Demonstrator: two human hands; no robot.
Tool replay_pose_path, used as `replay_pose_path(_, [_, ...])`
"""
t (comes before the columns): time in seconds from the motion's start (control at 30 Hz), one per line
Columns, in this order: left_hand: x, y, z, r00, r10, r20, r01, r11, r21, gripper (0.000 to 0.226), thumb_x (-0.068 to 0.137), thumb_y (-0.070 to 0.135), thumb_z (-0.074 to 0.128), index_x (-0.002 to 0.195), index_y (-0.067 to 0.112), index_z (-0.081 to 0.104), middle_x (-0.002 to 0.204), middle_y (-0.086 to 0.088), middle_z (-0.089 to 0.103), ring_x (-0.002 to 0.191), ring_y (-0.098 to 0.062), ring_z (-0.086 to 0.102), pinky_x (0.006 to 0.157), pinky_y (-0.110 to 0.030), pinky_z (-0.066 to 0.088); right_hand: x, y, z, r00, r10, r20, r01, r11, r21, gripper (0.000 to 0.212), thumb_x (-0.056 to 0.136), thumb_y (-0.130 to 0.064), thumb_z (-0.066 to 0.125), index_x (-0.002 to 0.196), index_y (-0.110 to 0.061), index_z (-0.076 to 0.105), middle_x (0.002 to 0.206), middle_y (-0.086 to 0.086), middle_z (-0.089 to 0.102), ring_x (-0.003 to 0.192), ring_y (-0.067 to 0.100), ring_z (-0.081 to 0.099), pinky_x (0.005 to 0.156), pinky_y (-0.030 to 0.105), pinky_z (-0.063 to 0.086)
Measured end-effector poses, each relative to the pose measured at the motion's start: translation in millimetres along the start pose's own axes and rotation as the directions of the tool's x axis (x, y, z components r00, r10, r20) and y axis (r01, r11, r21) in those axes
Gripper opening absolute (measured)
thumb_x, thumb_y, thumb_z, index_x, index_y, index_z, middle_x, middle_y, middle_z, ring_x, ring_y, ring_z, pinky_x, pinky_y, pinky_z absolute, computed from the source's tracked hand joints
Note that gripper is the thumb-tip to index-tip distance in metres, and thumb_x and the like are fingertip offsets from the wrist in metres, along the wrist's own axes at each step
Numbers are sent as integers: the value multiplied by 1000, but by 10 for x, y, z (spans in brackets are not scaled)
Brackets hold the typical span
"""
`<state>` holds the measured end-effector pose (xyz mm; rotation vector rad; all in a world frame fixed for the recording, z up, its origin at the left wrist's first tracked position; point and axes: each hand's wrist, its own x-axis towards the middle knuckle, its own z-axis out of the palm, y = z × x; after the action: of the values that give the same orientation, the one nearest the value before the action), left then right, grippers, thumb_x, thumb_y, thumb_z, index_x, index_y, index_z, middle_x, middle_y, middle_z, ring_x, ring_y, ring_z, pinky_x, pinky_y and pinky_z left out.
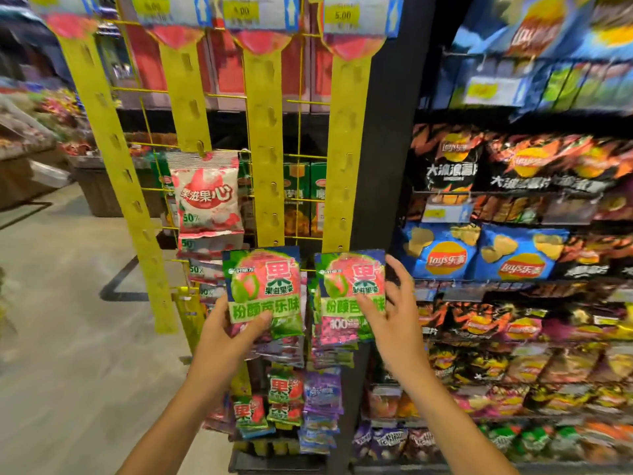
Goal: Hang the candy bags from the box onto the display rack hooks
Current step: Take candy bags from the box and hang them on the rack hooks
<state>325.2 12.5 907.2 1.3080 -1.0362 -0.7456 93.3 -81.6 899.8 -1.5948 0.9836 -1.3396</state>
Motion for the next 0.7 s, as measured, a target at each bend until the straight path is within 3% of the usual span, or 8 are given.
replay_pose_path(0.07, [95, 32, 49, 1000, 18, -5, -18, 1000, 10, 38, 89, 13, 70, 123, 24, 58, 107, 10, 75, 97, -9, 72, 79, -23, 59, 210, 27, 18, 999, -50, -5, 50, 999, 1, 56, 94, -23, 69, 138, -43, 39, 136, -18, 54, 128, 1, 53, 110, 38, 47])
replay_pose_path(0.2, [262, 68, 115, 998, 62, -17, -61, 998, 31, 41, 89, 14, 70, 127, 25, 57, 109, 10, 74, 99, -9, 71, 83, -30, 57, 511, 136, 106, 996, -85, 0, 85, 996, -16, 46, 94, -23, 69, 130, -36, 44, 137, -14, 52, 133, 5, 50, 111, 44, 45])
replay_pose_path(0.37, [427, 31, 112, 996, 82, 26, -83, 996, 39, 42, 89, 16, 71, 127, 26, 56, 112, 8, 73, 102, -10, 71, 81, -25, 58, 598, 317, 204, 1000, -7, -12, 6, 999, -53, 45, 92, -24, 72, 128, -31, 46, 129, -25, 51, 121, -19, 46, 111, 36, 44])
replay_pose_path(0.53, [581, 8, 98, 994, 83, 72, -85, 996, 34, 44, 86, 19, 71, 126, 30, 57, 111, 13, 73, 102, -7, 70, 87, -29, 59, 533, 512, 256, 997, 74, -22, -76, 993, -86, 45, 91, -30, 73, 126, -37, 45, 133, -18, 51, 131, 1, 49, 109, 46, 45])
replay_pose_path(0.7, [688, -57, 129, 986, 90, 142, -95, 995, 25, 45, 88, 21, 71, 129, 32, 56, 116, 11, 71, 108, -8, 68, 90, -30, 54, 439, 581, 345, 997, 32, -68, -44, 981, -191, 57, 86, -32, 78, 130, -42, 43, 134, -19, 49, 125, 4, 54, 105, 41, 49])
